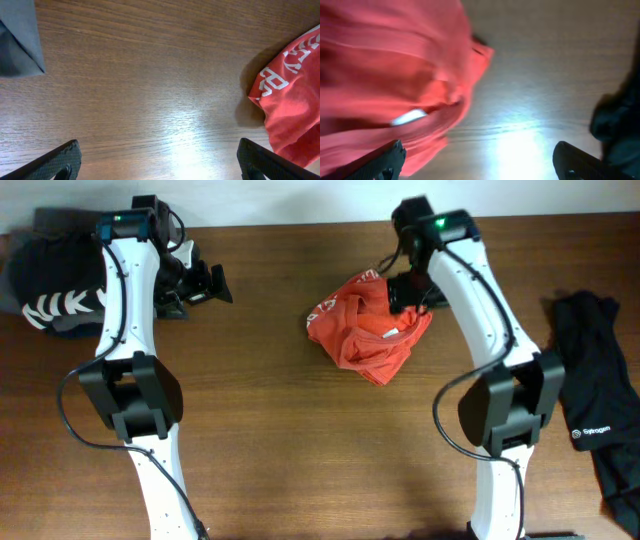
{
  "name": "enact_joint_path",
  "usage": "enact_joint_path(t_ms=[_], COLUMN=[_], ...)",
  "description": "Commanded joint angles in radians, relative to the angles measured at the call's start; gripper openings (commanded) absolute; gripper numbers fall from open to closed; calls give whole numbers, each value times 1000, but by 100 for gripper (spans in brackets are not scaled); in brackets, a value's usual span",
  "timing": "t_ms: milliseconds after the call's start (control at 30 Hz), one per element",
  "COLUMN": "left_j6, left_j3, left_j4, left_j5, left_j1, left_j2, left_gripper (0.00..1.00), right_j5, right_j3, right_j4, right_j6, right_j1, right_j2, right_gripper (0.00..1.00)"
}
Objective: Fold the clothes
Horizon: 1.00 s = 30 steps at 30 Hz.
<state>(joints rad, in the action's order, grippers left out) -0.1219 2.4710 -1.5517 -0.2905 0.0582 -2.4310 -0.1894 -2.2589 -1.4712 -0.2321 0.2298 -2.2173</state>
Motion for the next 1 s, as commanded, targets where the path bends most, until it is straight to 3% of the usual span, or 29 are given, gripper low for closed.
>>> enact_joint_path(t_ms=[0,100,367,667,967], left_j6=[-8,-8,-9,-9,-8], left_j3=[23,23,23,23,23], left_j4=[0,6,6,-6,-6], left_j5=[0,0,0,0,0], left_j1=[1,1,1,1,1], left_j2=[11,11,11,11,11], left_gripper=[99,99,99,99,99], right_j5=[366,513,479,261,256], right_j3=[-62,-40,154,267,273], right_j4=[-6,-6,86,229,279], right_j6=[-5,-5,241,243,255], right_j1=[6,15,137,181,182], right_j2=[6,4,4,3,2], right_gripper=[99,88,95,95,92])
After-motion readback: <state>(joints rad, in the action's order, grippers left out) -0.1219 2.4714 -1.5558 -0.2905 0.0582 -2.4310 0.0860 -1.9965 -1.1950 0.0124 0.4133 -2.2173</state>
